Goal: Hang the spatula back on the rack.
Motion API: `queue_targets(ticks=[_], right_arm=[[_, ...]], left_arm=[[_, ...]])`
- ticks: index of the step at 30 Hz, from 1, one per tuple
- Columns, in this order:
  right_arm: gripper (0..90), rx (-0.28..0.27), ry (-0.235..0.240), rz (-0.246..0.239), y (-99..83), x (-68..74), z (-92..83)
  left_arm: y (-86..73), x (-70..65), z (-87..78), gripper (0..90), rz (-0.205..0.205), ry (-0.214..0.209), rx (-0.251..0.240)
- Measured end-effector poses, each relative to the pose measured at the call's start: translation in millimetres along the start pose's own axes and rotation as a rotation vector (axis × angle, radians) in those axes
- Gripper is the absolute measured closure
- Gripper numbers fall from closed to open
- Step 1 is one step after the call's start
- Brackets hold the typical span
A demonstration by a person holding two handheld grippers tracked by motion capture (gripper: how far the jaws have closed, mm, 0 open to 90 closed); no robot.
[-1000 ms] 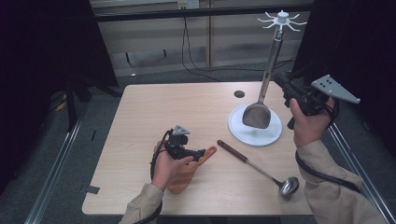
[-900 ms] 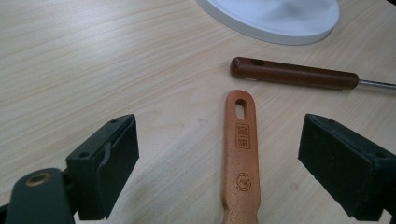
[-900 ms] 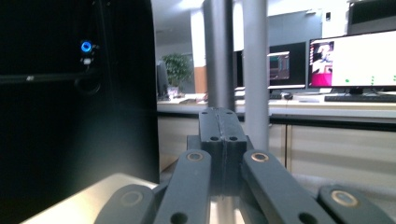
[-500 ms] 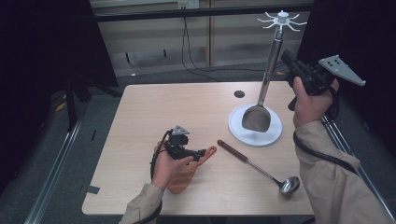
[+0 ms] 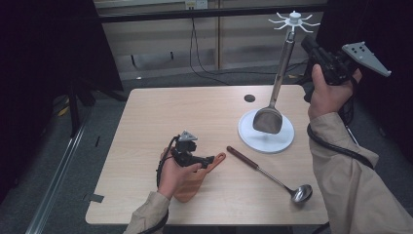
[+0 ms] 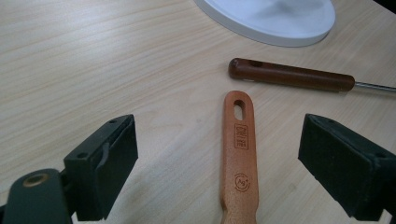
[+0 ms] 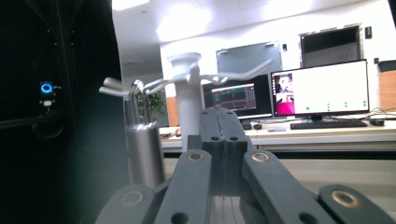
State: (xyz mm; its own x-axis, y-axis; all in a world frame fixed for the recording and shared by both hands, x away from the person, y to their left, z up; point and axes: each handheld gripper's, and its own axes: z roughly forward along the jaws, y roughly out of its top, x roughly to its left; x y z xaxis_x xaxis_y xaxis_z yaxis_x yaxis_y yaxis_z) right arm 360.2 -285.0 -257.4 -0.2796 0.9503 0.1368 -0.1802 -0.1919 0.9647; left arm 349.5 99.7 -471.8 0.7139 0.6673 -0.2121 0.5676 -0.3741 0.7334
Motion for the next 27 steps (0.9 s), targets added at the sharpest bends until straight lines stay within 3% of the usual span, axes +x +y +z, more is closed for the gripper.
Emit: queue_targets(ticks=[14,27], right_arm=[[90.0,-0.023,0.0,-0.027,12.0,1.2,3.4],[90.0,-0.006,0.046,-0.051,12.3,11.9,5.5]], left_arm=[[0.5,0.6,-0.6,11.8,0.003,-0.002,0.002],[0.4,0.8,-0.6,11.8,0.002,-0.001,0.003]])
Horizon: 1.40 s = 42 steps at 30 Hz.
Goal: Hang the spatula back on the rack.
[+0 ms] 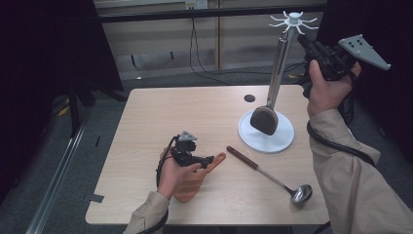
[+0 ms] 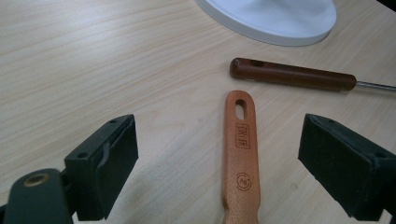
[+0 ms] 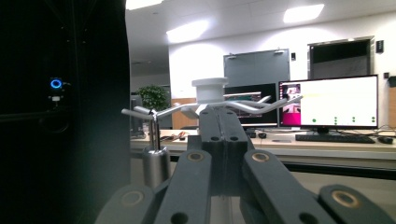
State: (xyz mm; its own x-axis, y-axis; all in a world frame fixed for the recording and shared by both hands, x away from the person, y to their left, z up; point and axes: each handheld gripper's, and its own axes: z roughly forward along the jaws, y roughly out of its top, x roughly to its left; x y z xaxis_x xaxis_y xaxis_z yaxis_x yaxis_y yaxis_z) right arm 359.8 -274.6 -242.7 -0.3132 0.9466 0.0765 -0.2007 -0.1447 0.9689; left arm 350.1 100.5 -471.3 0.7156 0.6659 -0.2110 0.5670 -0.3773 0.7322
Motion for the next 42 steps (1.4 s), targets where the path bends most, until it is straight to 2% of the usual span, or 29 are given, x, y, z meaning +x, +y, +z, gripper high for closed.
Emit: queue_targets(ticks=[1,2,13,22,25,29,33,36,38,40,41,42], right_arm=[[90.0,0.001,-0.003,0.01,-0.5,1.8,0.7],[90.0,0.006,0.006,-0.002,-0.9,2.1,0.5],[90.0,0.011,0.022,-0.003,-0.4,8.0,3.2],[90.0,0.02,0.03,0.009,-6.0,8.0,-3.7],[88.2,0.037,0.063,0.01,-11.7,8.1,-7.4],[82.0,0.091,0.109,-0.01,-24.4,12.9,-14.8],[77.9,0.138,0.149,-0.024,-37.6,16.6,-22.9],[74.3,0.169,0.192,-0.033,-48.0,19.6,-29.4],[72.1,0.189,0.21,-0.042,-54.9,21.5,-33.3],[68.0,0.211,0.226,-0.031,-61.5,23.7,-36.9],[66.1,0.223,0.227,-0.038,-64.8,24.5,-39.0],[64.7,0.228,0.23,-0.039,-67.3,25.2,-40.5]], left_arm=[[0.0,0.0,0.0,11.8,-0.001,0.001,-0.001],[0.2,0.1,-0.1,11.8,0.0,0.002,0.0],[0.5,0.9,-1.0,11.8,0.009,0.004,0.001],[0.1,0.0,-0.7,11.8,0.004,0.006,0.004],[-0.1,-0.5,0.0,11.9,0.005,0.008,0.005],[-0.4,-0.5,0.6,11.8,0.016,0.008,0.013],[-0.2,-1.4,0.2,11.8,-0.001,0.007,0.001],[-0.1,-1.3,-0.1,11.8,0.007,0.006,0.007],[-0.1,-1.1,-0.5,11.8,0.008,0.013,0.009],[-0.3,-0.6,-0.8,11.8,0.011,0.012,0.012],[-0.7,-1.6,0.2,11.8,-0.007,0.015,-0.005],[-0.8,-0.9,0.0,11.8,0.001,0.012,-0.001]])
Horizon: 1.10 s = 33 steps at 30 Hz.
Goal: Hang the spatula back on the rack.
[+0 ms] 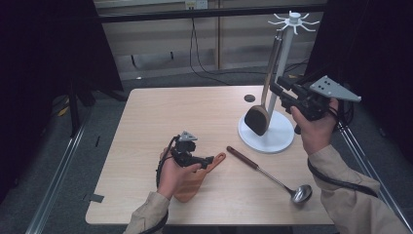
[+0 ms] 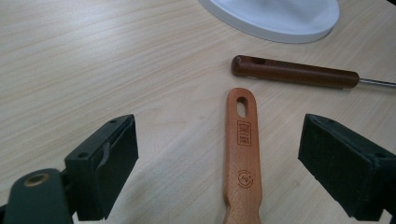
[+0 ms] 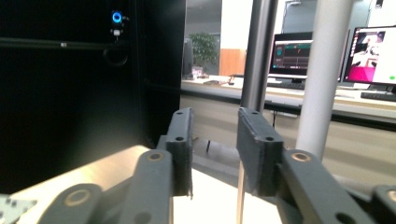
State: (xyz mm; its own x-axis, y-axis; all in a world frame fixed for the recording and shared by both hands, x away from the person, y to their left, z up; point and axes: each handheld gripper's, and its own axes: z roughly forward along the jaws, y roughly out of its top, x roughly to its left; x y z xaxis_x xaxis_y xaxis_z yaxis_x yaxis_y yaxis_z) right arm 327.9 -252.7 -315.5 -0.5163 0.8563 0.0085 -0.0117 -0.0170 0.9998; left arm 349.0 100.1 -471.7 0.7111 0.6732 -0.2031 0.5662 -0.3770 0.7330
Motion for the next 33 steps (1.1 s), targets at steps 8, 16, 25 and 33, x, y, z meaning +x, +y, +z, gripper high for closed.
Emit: queue_targets(ticks=[8,16,25,33], right_arm=[[50.9,0.089,0.062,0.003,-29.0,9.9,-6.5],[40.0,0.185,0.09,0.018,-54.6,13.8,-10.0],[32.0,0.31,0.113,-0.001,-78.3,19.0,-14.5],[27.6,0.458,0.144,0.032,-102.2,19.1,-13.6]], left_arm=[[-1.2,-0.1,1.6,11.7,0.005,0.011,0.011],[-1.1,-0.2,0.5,11.7,0.016,0.009,0.021],[-2.1,-1.3,2.0,11.5,0.009,0.014,0.027],[-3.1,0.7,2.7,11.2,0.034,0.012,0.049]])
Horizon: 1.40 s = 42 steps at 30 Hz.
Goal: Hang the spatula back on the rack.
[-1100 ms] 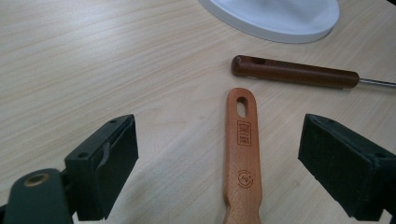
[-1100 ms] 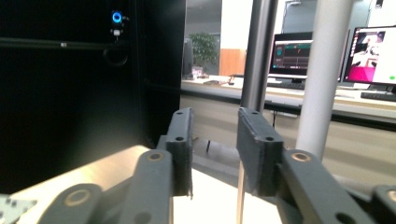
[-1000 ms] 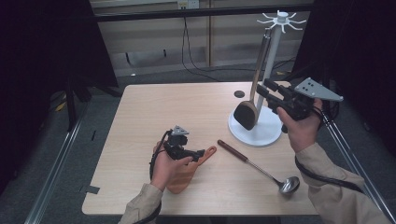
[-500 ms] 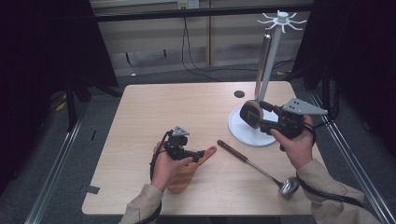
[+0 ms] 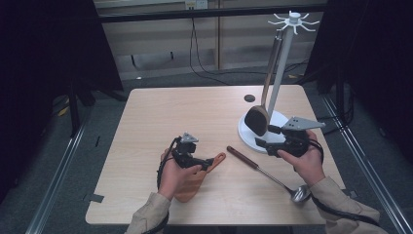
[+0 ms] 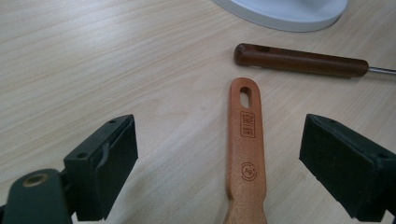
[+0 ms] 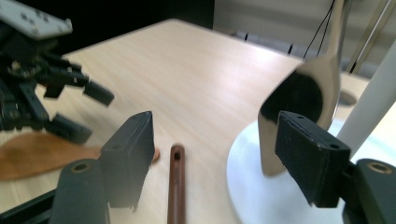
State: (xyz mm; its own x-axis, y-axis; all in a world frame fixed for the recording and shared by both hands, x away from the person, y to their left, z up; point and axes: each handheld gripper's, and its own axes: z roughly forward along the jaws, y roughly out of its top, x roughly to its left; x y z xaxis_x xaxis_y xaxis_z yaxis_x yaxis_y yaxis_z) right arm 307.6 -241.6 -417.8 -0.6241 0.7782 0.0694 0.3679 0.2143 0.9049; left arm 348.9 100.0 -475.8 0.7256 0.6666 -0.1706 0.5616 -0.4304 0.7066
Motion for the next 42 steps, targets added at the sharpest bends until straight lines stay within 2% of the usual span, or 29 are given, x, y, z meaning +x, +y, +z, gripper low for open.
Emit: queue_targets(ticks=[3,7,8,9,12,14,17,18,24,25,26,33,37,42], right_arm=[[27.6,0.051,-0.008,-0.012,-5.7,-1.0,3.1],[27.6,0.097,0.013,-0.009,-10.0,-2.5,5.3],[27.9,0.102,0.017,-0.009,-10.8,-2.5,6.1],[28.8,0.123,0.022,-0.014,-12.0,-2.3,6.8],[28.8,0.168,0.028,-0.04,-14.9,-0.1,9.6],[29.3,0.19,0.042,-0.043,-16.4,1.1,11.4],[30.4,0.225,0.051,-0.057,-18.3,1.8,13.6],[30.9,0.236,0.053,-0.057,-19.3,1.7,14.1],[39.9,0.309,0.058,-0.051,-23.6,0.0,16.5],[42.0,0.318,0.066,-0.049,-24.5,-0.4,17.1],[43.8,0.331,0.068,-0.052,-25.3,-0.6,17.7],[54.7,0.445,0.097,-0.001,-30.9,-0.2,20.5],[58.8,0.499,0.111,0.004,-32.7,0.8,21.2],[64.0,0.541,0.13,-0.003,-35.8,1.1,23.0]], left_arm=[[-0.2,0.4,0.0,11.0,0.0,0.001,0.0],[-0.4,-1.3,1.0,11.0,-0.019,0.0,-0.015],[-0.2,-0.6,0.5,11.0,-0.005,0.0,-0.005],[-0.4,-1.8,1.1,11.0,-0.016,0.004,-0.011],[-0.7,-2.5,1.4,11.0,-0.015,0.006,-0.011],[-0.6,-1.5,0.7,11.0,0.004,0.006,0.004],[-0.8,-1.6,0.6,11.0,0.008,0.009,0.009],[-1.0,-2.8,1.5,11.0,-0.013,0.006,-0.009],[-0.7,-2.3,1.0,11.0,-0.004,0.006,-0.002],[-0.6,-1.7,0.6,11.0,0.01,0.007,0.01],[-0.7,-2.6,1.3,11.0,0.001,0.006,0.004],[-0.7,-2.7,1.7,11.0,0.009,-0.003,0.01],[-1.1,-2.7,1.8,11.0,0.011,0.001,0.014],[-0.7,-3.3,2.2,11.0,0.013,-0.001,0.013]])
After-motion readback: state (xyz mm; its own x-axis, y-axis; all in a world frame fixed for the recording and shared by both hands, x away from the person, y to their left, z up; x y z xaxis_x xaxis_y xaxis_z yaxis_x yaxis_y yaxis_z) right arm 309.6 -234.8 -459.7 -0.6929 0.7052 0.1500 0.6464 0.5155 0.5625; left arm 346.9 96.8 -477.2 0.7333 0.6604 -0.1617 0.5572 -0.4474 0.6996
